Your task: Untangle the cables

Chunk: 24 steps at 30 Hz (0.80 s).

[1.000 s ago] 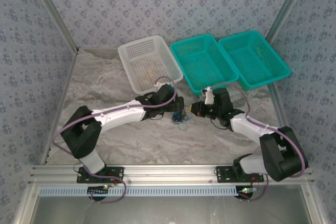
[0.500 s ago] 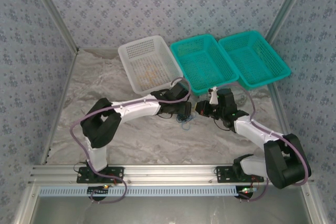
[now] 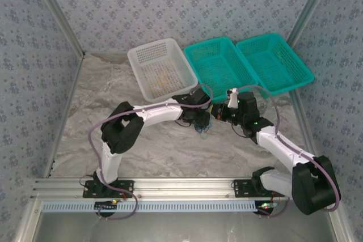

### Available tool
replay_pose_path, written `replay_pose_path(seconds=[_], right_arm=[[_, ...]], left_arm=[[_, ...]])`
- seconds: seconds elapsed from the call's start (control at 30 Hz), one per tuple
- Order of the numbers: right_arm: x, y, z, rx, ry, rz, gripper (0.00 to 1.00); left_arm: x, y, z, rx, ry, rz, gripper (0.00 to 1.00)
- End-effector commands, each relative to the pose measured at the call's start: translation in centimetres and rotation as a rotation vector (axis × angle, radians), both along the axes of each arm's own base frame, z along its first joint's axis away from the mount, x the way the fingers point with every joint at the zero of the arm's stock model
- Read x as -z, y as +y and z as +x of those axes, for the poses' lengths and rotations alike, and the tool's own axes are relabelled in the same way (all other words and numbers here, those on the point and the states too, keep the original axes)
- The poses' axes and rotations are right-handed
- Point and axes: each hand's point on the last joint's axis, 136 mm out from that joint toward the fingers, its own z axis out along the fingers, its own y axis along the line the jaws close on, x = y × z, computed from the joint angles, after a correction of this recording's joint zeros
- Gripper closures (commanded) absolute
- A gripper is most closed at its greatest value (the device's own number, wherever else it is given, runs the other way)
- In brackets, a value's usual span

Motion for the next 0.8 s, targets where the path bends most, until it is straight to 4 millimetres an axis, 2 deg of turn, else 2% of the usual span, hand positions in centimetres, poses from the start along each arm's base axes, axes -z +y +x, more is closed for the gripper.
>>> replay_pose_path(seconds=[0.0, 0.1, 0.33, 0.57, 0.77], right_arm=[[-4.2, 0.5, 0.5, -0.004, -0.084, 0.056, 1.00], [-6.1, 0.2, 0.7, 0.012, -0.138, 0.054, 1.00], [-9.7, -1.0, 2.0, 0.070, -0.236, 0.055, 1.00], [-12.8, -2.5, 3.2, 0.165, -0.308, 0.066, 1.00], [-14.1, -4.3, 3.3, 0.232, -0.338, 0.053, 1.00]], left_arm=[[1.3, 0.9, -0.3, -0.014, 0.068, 0.057, 0.46], [1.7, 1.2, -0.2, -0.031, 0.082, 0.058, 0.55], [2.7, 2.1, 0.2, -0.078, 0.131, 0.053, 0.62], [2.7, 2.6, 0.2, -0.095, 0.127, 0.053, 0.63], [2.0, 3.1, 0.4, -0.111, 0.098, 0.036, 0.63]])
